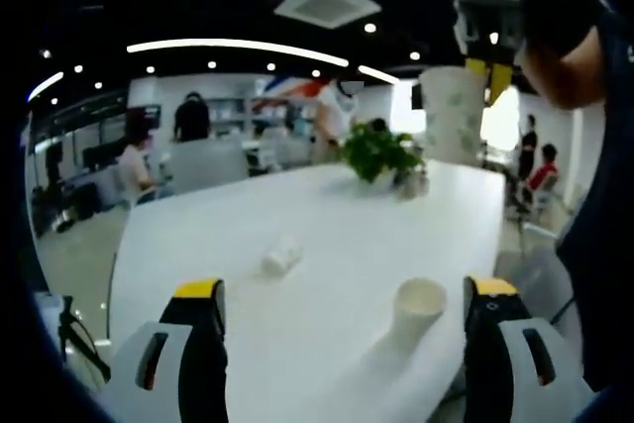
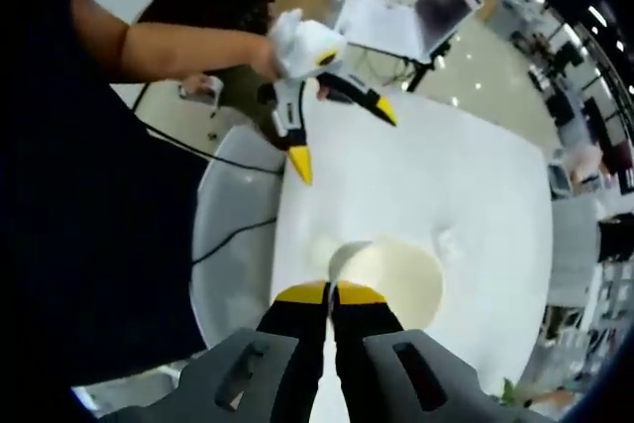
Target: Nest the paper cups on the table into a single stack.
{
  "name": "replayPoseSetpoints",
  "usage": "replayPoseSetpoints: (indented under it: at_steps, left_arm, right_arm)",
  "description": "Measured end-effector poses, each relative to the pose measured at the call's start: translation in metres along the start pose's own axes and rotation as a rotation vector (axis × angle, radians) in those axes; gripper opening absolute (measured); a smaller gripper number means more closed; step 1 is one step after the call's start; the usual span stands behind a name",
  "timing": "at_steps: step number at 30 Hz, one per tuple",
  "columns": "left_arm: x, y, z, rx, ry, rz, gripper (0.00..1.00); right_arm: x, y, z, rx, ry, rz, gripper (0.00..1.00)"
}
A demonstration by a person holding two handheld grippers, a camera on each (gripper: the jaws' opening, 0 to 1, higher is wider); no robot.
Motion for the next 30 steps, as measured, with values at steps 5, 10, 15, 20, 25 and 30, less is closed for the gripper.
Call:
replayPoseSetpoints:
  at_steps: [5,10,15,20,25,30]
  left_arm:
    - [-0.001,0.000,0.000,0.003,-0.001,0.004,0.98]
    - [-0.003,0.003,0.000,0.007,-0.001,-0.003,0.98]
    - [-0.004,0.005,0.000,0.009,0.001,-0.009,0.98]
    - [-0.005,0.005,0.002,0.005,0.003,-0.010,0.98]
    - [-0.005,0.005,0.002,0.006,0.004,-0.009,0.98]
    - [-0.005,0.006,0.003,0.010,0.002,-0.009,0.98]
  right_arm:
    - [-0.010,0.003,0.000,-0.014,-0.013,0.001,0.00]
    - [-0.019,0.008,0.001,-0.038,-0.016,-0.007,0.00]
    - [-0.030,0.011,-0.001,-0.060,-0.029,-0.011,0.00]
    - [-0.038,0.011,-0.004,-0.074,-0.040,-0.010,0.00]
    - [-0.045,0.012,-0.006,-0.100,-0.044,-0.003,0.00]
    - [-0.053,0.016,-0.007,-0.118,-0.034,-0.009,0.00]
Point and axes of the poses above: the point that each gripper's makers call its tool centre point, and the gripper's own axes: x roughly backward along the fingers, z roughly to its right, y roughly out of its underside, the point moved 10 cm from there along x, roughly backward along the fingers, and after that the axes turned 12 degrees about x, right-handed, at the moved point
